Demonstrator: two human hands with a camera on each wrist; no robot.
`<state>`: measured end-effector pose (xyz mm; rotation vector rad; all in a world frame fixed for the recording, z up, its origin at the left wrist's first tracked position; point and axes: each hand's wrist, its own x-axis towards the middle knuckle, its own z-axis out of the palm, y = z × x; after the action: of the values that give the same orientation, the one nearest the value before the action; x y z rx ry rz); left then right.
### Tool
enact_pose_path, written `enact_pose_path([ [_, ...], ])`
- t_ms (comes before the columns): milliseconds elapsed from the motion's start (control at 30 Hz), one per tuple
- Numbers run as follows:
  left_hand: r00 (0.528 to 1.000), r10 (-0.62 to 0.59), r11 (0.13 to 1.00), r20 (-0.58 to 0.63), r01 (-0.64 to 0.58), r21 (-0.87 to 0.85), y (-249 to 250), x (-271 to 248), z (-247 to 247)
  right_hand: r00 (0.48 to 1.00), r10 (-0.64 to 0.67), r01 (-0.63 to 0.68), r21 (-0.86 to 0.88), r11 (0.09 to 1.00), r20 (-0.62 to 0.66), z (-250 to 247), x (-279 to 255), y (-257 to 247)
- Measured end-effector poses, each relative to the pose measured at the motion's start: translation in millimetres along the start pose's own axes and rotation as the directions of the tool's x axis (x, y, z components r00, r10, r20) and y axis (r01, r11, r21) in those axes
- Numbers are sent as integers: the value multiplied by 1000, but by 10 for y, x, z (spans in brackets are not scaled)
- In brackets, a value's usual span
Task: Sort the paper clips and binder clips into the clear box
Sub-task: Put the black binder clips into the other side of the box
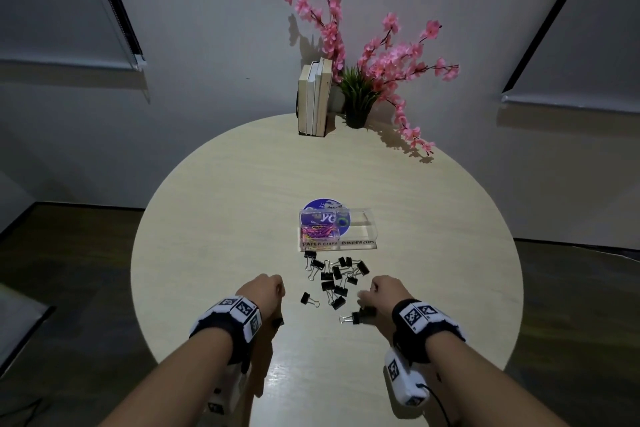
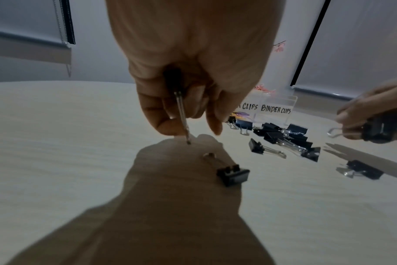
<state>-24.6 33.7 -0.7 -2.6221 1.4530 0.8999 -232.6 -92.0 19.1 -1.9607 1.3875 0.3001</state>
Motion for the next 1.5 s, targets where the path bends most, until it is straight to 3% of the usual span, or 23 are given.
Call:
enact_pose_path([
  [100,1000,-7,1000,14,7,-8,-59,-62,55,1000,15,-15,-65,998,-2,93,-53,12],
  [333,997,14,998,79,-19,62,-108,-243,175,988,-112,121,82,989,-104,201,-203,30],
  [433,999,8,996,39,-11,92,-89,-260,274,985,-166,162,-84,983,-40,221,-293,-7],
  [533,999,27,983,-26,-22,183,-27,-268,345,997,-78,78,-370,926,16,218,-402,-49],
  [600,997,58,966,-50,-43,254,11,-257,368,998,-17,42,-424,905,61,256,-431,-77],
  [800,994,84,961,-74,-61,271,66,-178,294,989,63,-27,-262,965,134,356,-340,-92],
  [933,992,64,978,-110,-40,205,151,-145,155,997,41,-27,-200,979,67,320,-310,-48],
  [1067,989,65,982,-131,-40,187,265,-108,64,1000,-3,3,-61,998,-9,256,-261,24],
  [1233,976,202,961,-76,-182,207,333,26,83,990,-136,138,84,987,-32,248,-245,37],
  [1400,982,189,956,29,-191,221,418,46,116,961,-227,259,-213,942,160,361,-270,-56],
  [1500,974,187,945,125,-213,249,419,69,137,962,-215,258,-294,921,168,418,-228,-99],
])
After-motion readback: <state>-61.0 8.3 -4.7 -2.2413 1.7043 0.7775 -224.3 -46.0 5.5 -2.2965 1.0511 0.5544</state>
